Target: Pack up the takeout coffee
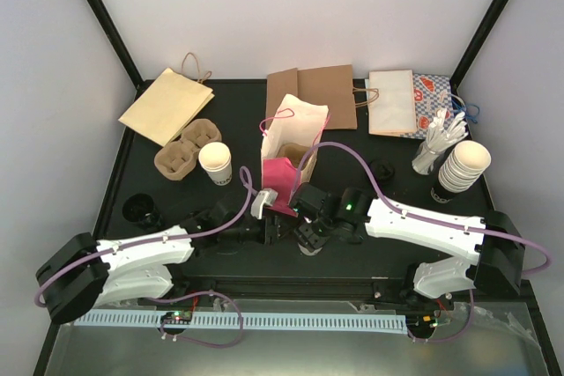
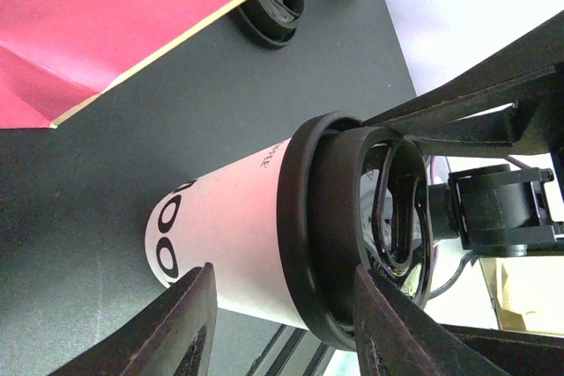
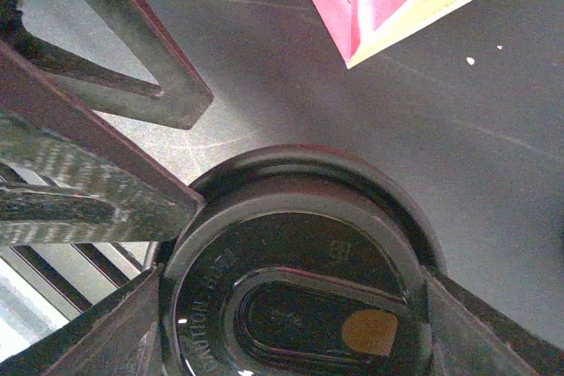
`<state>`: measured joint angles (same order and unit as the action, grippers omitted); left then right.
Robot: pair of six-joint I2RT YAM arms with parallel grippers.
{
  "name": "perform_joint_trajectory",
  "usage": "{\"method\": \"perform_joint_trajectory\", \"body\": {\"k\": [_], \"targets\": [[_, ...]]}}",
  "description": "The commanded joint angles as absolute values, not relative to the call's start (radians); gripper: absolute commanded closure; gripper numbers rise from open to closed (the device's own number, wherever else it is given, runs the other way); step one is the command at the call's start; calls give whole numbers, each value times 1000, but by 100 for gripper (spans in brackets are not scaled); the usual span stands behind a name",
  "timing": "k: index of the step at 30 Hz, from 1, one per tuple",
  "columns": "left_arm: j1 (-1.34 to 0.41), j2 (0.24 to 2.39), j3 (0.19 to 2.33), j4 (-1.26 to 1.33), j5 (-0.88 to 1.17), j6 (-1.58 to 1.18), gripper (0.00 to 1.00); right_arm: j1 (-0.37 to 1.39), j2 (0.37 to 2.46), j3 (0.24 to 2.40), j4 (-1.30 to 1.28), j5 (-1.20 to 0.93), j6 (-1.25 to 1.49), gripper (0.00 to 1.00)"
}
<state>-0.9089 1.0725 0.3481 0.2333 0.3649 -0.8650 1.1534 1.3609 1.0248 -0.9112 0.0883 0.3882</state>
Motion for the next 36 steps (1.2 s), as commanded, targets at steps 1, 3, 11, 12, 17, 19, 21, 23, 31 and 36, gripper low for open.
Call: {"method": "perform_joint_trajectory", "body": {"k": [1, 3, 11, 12, 17, 19, 21, 23, 31, 36], "targets": [[-902, 1101, 347, 304, 405, -882, 57, 1195, 1475, 893, -1036, -143, 430, 38], [-902, 1113, 348, 312, 408, -884, 57, 1195, 1475, 894, -1034, -138, 430, 38], [-902, 1165, 354, 272, 366, -892, 61, 1194, 1471, 902, -1033, -134, 430, 38], [-902, 1170, 355, 256, 351, -896, 61, 1195, 1470, 902, -1033, -134, 430, 38], [-902, 1231, 403, 129, 321, -888, 63, 1208, 1483, 908, -1033, -137, 418, 38], [-902, 1239, 403, 131, 318, -895, 64, 1218, 1495, 910, -1032, -142, 416, 38], [-901, 1241, 405, 131, 311, -897, 64, 1227, 1506, 907, -1024, -151, 413, 38], [-900, 1249, 420, 119, 306, -888, 64, 1234, 1513, 906, -1015, -161, 415, 38], [-900, 1302, 468, 152, 342, -869, 61, 1245, 1513, 910, -1003, -165, 415, 38], [-900, 1328, 481, 153, 362, -859, 58, 1245, 1506, 902, -987, -168, 422, 38]]}}
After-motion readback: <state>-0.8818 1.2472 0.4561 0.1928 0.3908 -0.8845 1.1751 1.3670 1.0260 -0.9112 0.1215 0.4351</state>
